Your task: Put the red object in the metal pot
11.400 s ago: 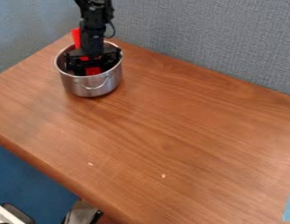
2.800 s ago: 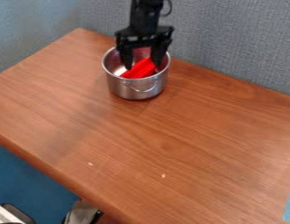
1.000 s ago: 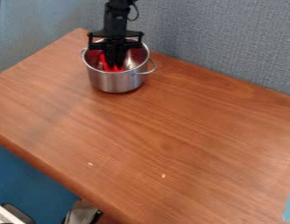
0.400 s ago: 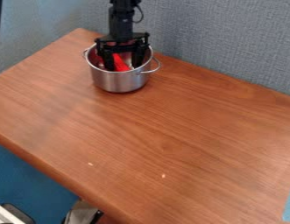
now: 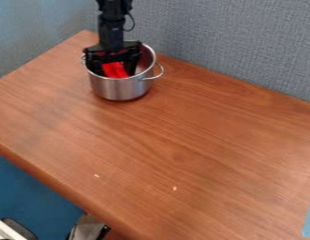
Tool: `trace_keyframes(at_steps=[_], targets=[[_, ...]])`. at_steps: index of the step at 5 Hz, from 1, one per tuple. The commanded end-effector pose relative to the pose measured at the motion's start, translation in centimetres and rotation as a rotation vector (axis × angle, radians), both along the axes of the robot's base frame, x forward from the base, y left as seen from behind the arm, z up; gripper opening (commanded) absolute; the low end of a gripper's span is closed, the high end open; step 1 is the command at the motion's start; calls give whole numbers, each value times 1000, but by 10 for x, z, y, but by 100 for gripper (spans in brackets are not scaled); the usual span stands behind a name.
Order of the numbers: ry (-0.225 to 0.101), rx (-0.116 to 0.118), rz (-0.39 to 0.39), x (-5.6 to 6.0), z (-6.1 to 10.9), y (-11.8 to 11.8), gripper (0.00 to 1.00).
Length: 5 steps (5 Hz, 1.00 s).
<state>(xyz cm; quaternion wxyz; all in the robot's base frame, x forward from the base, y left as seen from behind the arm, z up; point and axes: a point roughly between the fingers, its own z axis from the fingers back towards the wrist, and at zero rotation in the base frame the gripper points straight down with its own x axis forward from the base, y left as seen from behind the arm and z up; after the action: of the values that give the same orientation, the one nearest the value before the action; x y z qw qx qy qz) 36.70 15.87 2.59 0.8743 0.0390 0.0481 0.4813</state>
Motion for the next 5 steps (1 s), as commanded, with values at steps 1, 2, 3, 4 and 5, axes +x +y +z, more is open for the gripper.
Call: trace_keyframes(at_steps=[1,2,3,4,5], targets=[[-87,18,-39,3,40,15,100],[-97,-10,-98,6,41,19,0],[-106,-37,-157,9,41,23,0],[-109,-57,-192,15,46,20,0],[-110,-75,-225,21,51,18,0]])
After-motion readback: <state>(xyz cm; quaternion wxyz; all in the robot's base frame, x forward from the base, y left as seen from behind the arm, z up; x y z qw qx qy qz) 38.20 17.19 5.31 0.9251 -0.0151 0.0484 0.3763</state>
